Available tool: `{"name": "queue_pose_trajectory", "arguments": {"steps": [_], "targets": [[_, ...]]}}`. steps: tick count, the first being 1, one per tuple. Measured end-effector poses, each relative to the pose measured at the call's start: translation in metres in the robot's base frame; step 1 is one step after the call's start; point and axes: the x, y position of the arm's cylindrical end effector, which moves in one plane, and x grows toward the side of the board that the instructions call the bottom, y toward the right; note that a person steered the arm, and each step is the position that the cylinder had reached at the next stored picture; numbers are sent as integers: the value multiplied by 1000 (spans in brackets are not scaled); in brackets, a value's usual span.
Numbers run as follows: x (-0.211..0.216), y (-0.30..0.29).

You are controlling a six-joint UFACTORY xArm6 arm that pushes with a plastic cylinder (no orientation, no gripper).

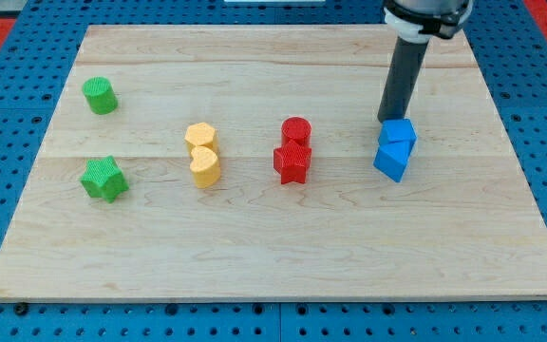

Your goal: Move the green circle slightly down

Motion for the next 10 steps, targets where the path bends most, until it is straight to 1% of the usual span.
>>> {"name": "queue_pose_trajectory", "arguments": {"steps": [1,2,3,5,6,7,8,9,10], "targets": [[8,0],[-22,0],[-65,-31],[-122,-180],[-128,-242],[-119,-308],[-119,-366],[-110,-398],[-87,-399]]}}
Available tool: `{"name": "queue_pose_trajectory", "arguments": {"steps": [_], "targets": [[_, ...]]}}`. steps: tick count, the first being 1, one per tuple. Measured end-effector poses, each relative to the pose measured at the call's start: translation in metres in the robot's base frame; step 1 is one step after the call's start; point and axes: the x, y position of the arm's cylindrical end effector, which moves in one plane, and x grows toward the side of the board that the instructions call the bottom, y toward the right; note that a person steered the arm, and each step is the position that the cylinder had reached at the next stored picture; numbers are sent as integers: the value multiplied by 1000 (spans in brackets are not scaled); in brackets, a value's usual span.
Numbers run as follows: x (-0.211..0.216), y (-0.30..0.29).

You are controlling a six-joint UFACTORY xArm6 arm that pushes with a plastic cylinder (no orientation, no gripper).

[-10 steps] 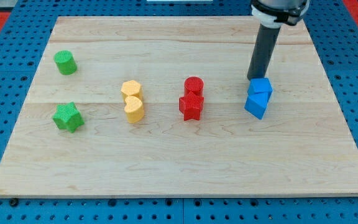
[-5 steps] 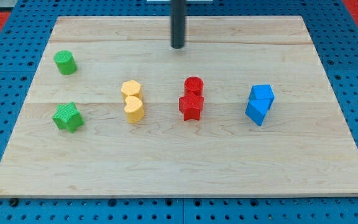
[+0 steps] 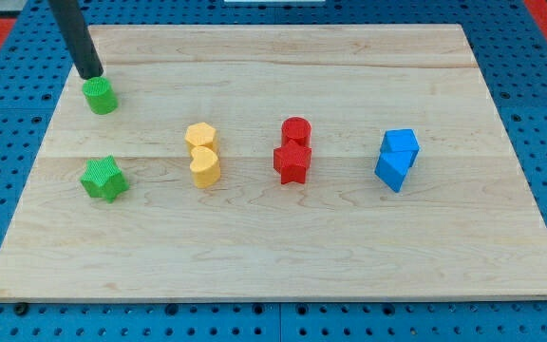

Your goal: Move the green circle slightly down

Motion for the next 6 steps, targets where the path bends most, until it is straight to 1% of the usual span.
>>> {"name": "queue_pose_trajectory", "arguments": {"steps": [2,3,4,5,6], "targets": [[49,3],[40,3],[6,3],[5,14],[38,29]]}}
